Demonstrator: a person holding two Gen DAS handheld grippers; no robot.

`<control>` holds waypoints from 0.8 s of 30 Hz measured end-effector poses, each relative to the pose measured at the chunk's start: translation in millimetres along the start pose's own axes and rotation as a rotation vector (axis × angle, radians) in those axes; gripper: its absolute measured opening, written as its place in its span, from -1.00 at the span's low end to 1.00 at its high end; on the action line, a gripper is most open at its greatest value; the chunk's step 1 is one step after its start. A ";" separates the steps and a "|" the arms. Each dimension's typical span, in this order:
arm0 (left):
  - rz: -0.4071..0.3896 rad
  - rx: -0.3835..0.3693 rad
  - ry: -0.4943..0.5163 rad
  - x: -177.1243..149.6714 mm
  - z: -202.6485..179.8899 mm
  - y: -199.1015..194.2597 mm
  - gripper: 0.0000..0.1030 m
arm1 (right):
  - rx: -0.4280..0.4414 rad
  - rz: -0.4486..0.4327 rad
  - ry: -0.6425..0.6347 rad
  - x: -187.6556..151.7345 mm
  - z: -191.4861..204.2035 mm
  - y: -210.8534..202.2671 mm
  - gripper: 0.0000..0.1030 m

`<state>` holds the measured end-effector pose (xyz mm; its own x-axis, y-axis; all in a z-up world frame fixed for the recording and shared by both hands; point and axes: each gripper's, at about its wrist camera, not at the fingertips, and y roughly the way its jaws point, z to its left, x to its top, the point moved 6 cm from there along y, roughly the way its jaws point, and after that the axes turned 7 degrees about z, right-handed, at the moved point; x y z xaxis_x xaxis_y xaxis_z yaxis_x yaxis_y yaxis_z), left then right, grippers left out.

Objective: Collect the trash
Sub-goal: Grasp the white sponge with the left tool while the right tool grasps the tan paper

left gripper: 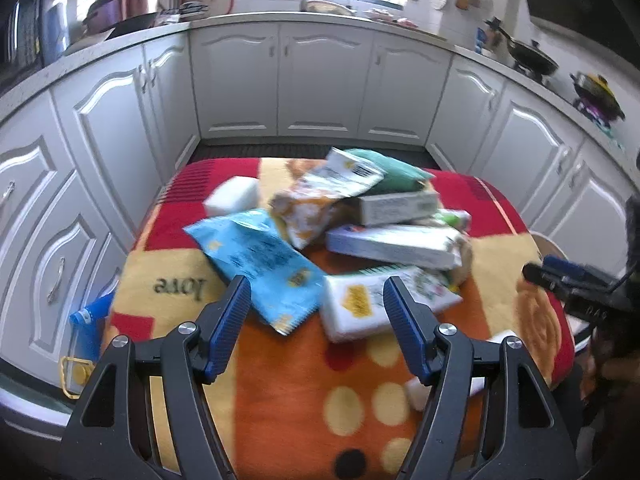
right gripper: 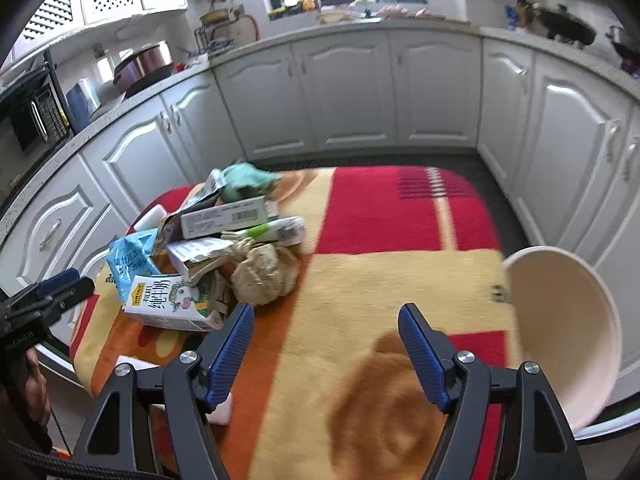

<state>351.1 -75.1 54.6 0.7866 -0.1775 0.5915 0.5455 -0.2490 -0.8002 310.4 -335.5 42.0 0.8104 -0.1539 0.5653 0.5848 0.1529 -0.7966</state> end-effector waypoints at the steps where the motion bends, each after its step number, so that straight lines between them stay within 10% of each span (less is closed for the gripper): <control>1: 0.001 0.001 -0.005 3.4 4.7 1.6 0.33 | 0.009 0.016 -0.006 3.1 5.3 10.2 0.40; 24: 0.236 0.101 -0.033 91.1 100.3 149.2 0.41 | 0.096 0.120 -0.092 33.0 32.5 96.6 0.39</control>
<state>533.2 -32.9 -20.8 0.9037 -0.1873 0.3850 0.3707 -0.1073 -0.9225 394.8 -294.0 -9.3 0.8721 -0.0396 0.4878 0.4805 0.2581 -0.8382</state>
